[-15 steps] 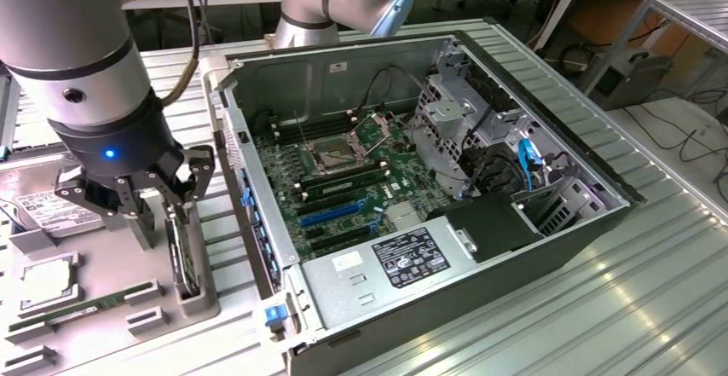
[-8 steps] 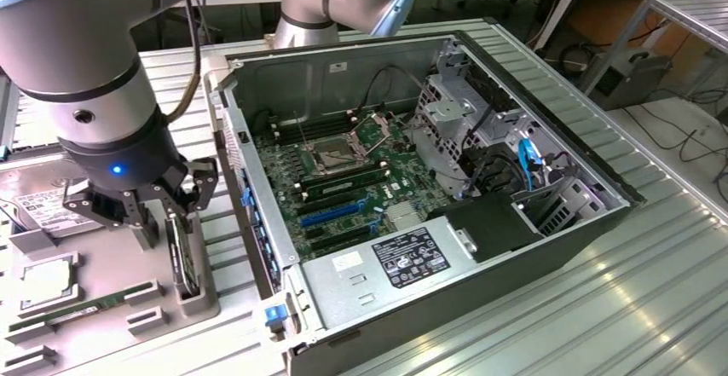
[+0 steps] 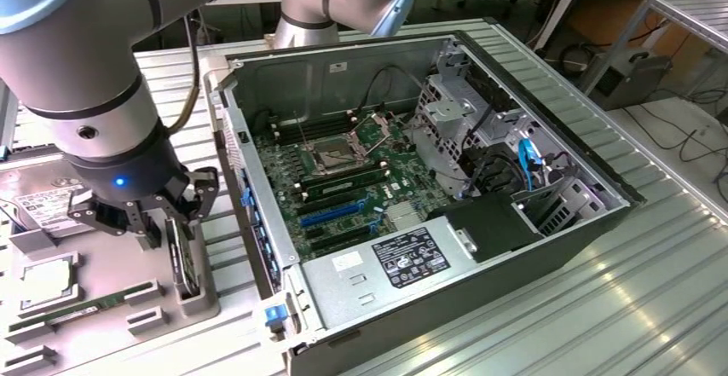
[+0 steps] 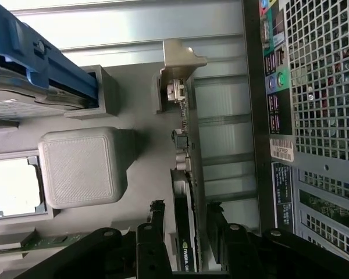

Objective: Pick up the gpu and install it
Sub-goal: 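Pick up the gpu and move the gpu toward the slot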

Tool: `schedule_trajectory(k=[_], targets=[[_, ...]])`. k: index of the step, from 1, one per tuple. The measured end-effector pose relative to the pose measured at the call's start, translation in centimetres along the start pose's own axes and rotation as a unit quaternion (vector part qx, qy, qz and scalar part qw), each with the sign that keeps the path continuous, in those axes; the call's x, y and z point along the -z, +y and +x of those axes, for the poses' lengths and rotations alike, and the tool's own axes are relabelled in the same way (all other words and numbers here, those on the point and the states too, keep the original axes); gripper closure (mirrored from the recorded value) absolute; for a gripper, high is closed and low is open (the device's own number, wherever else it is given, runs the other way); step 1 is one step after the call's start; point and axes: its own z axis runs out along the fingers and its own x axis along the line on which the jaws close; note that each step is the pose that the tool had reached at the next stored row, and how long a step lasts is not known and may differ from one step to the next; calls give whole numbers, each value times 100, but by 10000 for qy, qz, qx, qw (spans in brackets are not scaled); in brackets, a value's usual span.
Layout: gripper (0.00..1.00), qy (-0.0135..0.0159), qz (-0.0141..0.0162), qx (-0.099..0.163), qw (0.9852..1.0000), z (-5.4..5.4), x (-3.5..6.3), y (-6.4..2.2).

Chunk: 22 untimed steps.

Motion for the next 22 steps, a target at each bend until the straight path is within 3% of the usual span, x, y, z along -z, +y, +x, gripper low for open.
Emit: schedule_trajectory(k=[3, 22], targets=[[58, -23, -6, 0, 10000, 19, -30, -1], [59, -21, -11, 0, 10000, 22, -106, 21]])
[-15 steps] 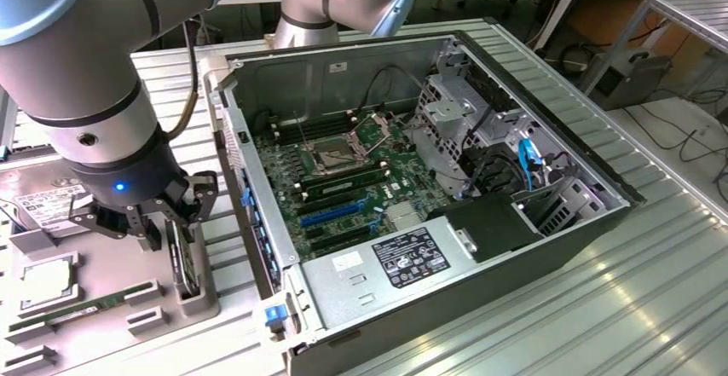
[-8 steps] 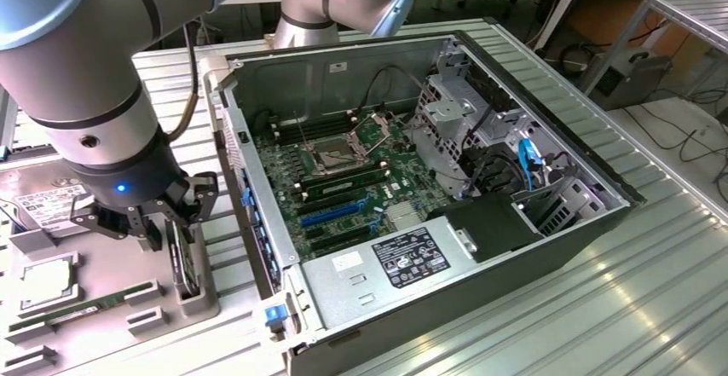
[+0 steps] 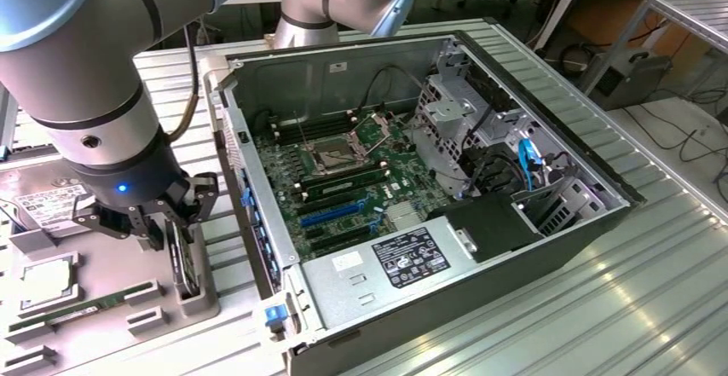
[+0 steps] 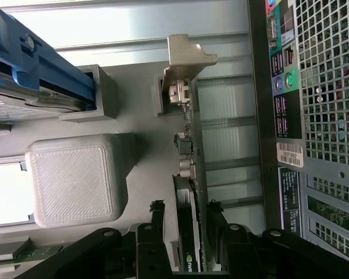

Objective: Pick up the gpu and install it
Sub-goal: 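Pick up the gpu and move the gpu toward the slot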

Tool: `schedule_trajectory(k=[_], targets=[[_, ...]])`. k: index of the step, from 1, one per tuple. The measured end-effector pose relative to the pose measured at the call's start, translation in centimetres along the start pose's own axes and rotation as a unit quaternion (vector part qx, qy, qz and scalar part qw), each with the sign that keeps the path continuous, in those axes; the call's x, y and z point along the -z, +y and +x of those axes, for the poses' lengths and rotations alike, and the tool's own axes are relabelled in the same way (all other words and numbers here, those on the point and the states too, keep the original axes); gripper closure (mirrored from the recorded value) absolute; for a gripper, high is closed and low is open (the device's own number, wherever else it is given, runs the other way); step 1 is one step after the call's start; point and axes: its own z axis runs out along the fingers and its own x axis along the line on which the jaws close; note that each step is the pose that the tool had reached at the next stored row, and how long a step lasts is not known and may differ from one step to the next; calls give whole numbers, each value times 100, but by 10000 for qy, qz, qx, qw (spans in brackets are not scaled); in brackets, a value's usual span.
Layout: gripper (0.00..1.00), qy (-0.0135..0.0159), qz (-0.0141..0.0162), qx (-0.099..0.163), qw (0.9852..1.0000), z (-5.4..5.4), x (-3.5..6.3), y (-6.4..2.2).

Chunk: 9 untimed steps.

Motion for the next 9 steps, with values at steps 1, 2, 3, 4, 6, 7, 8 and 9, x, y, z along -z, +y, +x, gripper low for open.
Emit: schedule_trajectory(k=[1, 2, 3, 4, 6, 7, 8, 9], targets=[[59, 0, 0, 0, 10000, 0, 0, 0], [59, -1, 0, 0, 10000, 0, -1, 0], [66, 0, 0, 0, 10000, 0, 0, 0], [72, 0, 0, 0, 10000, -1, -1, 0], [73, -1, 0, 0, 10000, -1, -1, 0], [73, 0, 0, 0, 10000, -1, -1, 0], [73, 0, -1, 12, 10000, -1, -1, 0], [73, 6, -3, 48, 10000, -1, -1, 0]])
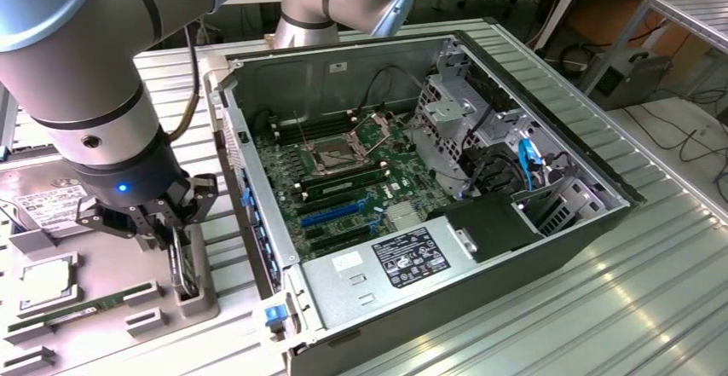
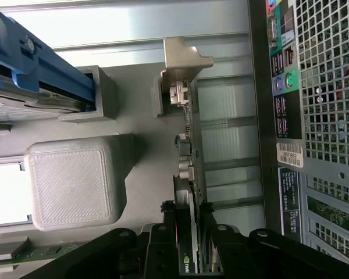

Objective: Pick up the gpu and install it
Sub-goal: 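Pick up the gpu and move the gpu toward the slot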

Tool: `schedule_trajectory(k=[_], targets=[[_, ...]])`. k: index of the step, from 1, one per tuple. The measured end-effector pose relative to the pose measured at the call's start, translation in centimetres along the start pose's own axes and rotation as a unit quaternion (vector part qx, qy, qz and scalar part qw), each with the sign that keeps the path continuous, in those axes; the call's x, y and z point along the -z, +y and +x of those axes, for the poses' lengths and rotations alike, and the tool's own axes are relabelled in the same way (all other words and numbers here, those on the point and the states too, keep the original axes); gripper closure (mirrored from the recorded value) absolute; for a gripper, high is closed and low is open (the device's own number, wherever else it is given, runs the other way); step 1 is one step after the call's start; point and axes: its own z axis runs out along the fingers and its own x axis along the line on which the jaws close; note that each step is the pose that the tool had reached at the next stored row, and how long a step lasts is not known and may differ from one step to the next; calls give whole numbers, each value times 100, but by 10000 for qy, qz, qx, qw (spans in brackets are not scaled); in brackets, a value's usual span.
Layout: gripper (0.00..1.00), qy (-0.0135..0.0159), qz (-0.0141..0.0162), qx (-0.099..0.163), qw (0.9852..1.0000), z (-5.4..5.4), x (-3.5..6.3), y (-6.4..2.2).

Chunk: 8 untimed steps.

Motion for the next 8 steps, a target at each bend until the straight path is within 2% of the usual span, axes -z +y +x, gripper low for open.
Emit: schedule_trajectory(k=[2, 6, 8], targets=[[73, 13, -2, 59, 10000, -3, -1, 1], [73, 68, -7, 216, 9997, -21, -1, 2], [73, 85, -7, 244, 9997, -37, -2, 3]])
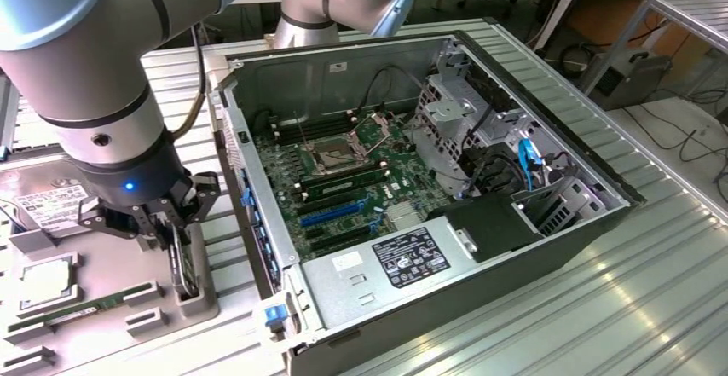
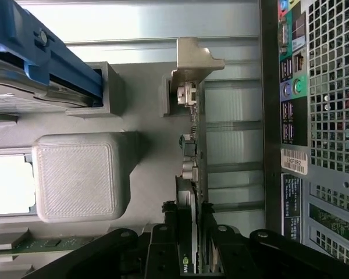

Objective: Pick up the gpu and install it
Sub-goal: 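Pick up the gpu and move the gpu toward the slot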

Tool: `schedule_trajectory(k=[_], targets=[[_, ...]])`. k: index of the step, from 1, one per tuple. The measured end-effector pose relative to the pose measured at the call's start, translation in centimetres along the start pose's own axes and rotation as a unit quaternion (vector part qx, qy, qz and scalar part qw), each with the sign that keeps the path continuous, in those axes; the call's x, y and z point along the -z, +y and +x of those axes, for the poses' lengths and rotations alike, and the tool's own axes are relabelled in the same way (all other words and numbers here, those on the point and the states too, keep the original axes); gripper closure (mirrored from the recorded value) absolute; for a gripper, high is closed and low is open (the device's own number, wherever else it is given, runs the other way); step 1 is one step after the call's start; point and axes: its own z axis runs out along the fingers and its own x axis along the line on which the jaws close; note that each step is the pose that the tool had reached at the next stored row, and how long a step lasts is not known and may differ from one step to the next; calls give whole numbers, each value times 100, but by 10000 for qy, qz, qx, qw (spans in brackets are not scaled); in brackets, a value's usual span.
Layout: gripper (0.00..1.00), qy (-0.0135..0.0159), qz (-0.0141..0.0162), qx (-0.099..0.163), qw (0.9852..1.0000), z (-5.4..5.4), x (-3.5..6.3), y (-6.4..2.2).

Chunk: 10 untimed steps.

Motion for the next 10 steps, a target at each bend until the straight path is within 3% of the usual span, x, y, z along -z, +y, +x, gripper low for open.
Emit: schedule_trajectory(k=[6, 10], targets=[[74, 10, -8, 22, 10000, -9, 32, 1], [74, 15, -14, 49, 10000, -13, 112, 1]])
